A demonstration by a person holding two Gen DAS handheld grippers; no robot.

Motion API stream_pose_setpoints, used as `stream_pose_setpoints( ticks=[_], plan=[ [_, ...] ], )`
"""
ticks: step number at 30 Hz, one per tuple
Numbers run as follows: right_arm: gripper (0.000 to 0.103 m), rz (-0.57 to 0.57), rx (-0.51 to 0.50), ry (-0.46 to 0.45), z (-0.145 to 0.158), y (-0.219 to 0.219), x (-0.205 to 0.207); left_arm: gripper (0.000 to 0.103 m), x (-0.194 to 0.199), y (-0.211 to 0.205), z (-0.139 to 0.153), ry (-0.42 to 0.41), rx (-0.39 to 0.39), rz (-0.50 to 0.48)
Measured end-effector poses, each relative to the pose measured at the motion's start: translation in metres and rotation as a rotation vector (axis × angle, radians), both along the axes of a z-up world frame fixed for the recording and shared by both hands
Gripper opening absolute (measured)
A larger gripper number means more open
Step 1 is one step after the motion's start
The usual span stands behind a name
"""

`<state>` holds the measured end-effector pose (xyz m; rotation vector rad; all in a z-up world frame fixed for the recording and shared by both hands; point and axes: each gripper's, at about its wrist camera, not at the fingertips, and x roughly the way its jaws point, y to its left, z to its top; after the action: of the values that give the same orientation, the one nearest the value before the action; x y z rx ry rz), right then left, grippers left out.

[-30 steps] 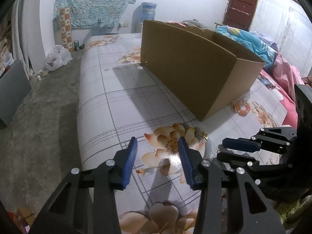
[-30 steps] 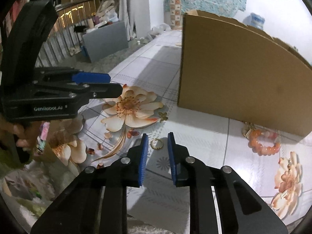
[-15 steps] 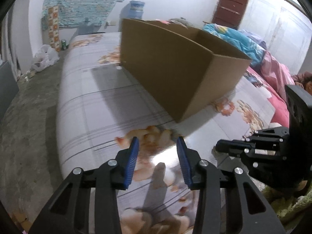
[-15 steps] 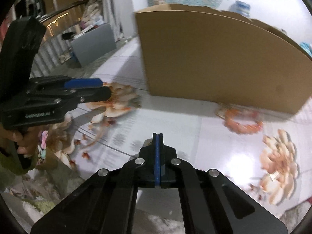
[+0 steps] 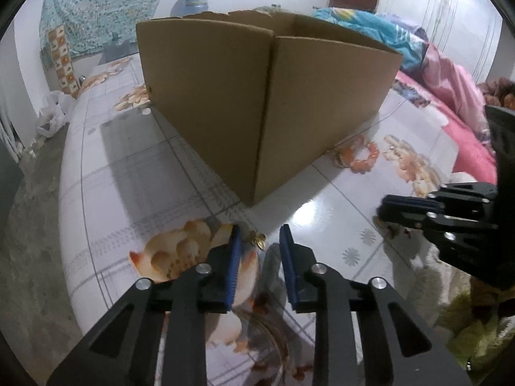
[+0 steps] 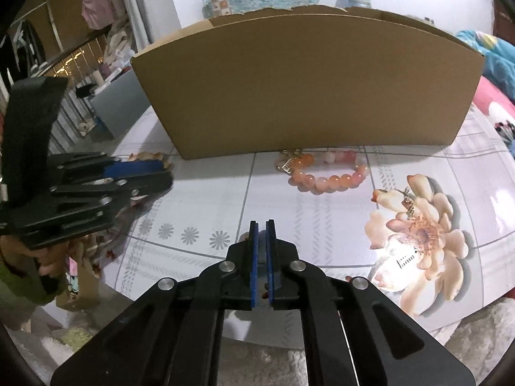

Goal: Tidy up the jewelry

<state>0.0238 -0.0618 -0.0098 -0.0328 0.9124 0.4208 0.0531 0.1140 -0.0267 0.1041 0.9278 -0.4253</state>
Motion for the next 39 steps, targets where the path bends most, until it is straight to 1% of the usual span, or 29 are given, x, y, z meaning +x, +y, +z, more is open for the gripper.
stream_pose_setpoints(
  ticks=[5,7,9,10,15,20,21,22,23,24,25,29,32,35,38,39],
  plan=[
    [0.007,-0.004,0.035,-0.014,0.003,-0.013,-0.003,0.019,0.005,-0.004,0.0,-0.003,0.044,-0.007],
    [0.007,-0.007,0.043,-0.016,0.004,-0.017,-0.004,0.019,0.003,-0.008,-0.001,-0.015,0.076,-0.017],
    [0.007,-0.01,0.05,-0.018,0.004,-0.02,-0.004,0.015,0.0,-0.012,-0.001,-0.029,0.101,-0.033],
    [0.007,-0.011,0.052,-0.02,0.004,-0.021,-0.005,0.011,-0.001,-0.013,0.0,-0.03,0.101,-0.037],
    [0.007,-0.009,0.056,-0.033,0.007,-0.022,-0.007,0.011,-0.005,-0.019,0.0,-0.062,0.138,-0.044],
    [0.007,-0.01,0.053,-0.039,0.01,-0.036,-0.012,0.011,-0.009,-0.023,0.001,-0.072,0.134,-0.057],
    [0.011,-0.012,0.055,-0.037,0.011,-0.038,-0.013,0.011,-0.01,-0.024,0.002,-0.074,0.13,-0.057],
    [0.021,-0.011,0.057,-0.036,0.012,-0.038,-0.012,0.011,-0.01,-0.025,0.003,-0.076,0.126,-0.056],
    [0.026,-0.012,0.052,-0.036,0.013,-0.037,-0.012,0.011,-0.011,-0.025,0.004,-0.077,0.122,-0.057],
    [0.034,-0.014,0.044,-0.04,0.013,-0.037,-0.013,0.011,-0.011,-0.025,0.005,-0.079,0.115,-0.059],
    [0.035,-0.013,0.037,-0.042,0.013,-0.036,-0.014,0.011,-0.012,-0.026,0.005,-0.08,0.111,-0.058],
    [0.035,0.001,0.016,-0.033,0.01,-0.029,-0.014,0.011,-0.014,-0.028,0.008,-0.079,0.081,-0.06],
    [0.035,0.027,-0.005,-0.032,0.007,-0.021,-0.013,0.011,-0.016,-0.03,0.008,-0.082,0.074,-0.066],
    [0.024,0.055,-0.036,-0.028,0.003,-0.012,-0.011,0.011,-0.017,-0.029,0.008,-0.082,0.07,-0.068],
    [0.02,0.077,-0.083,-0.054,0.001,-0.004,-0.011,0.011,-0.017,-0.027,0.007,-0.081,0.068,-0.065],
    [0.017,0.079,-0.107,-0.062,0.001,-0.001,-0.01,0.011,-0.017,-0.026,0.007,-0.082,0.066,-0.063]
  ],
)
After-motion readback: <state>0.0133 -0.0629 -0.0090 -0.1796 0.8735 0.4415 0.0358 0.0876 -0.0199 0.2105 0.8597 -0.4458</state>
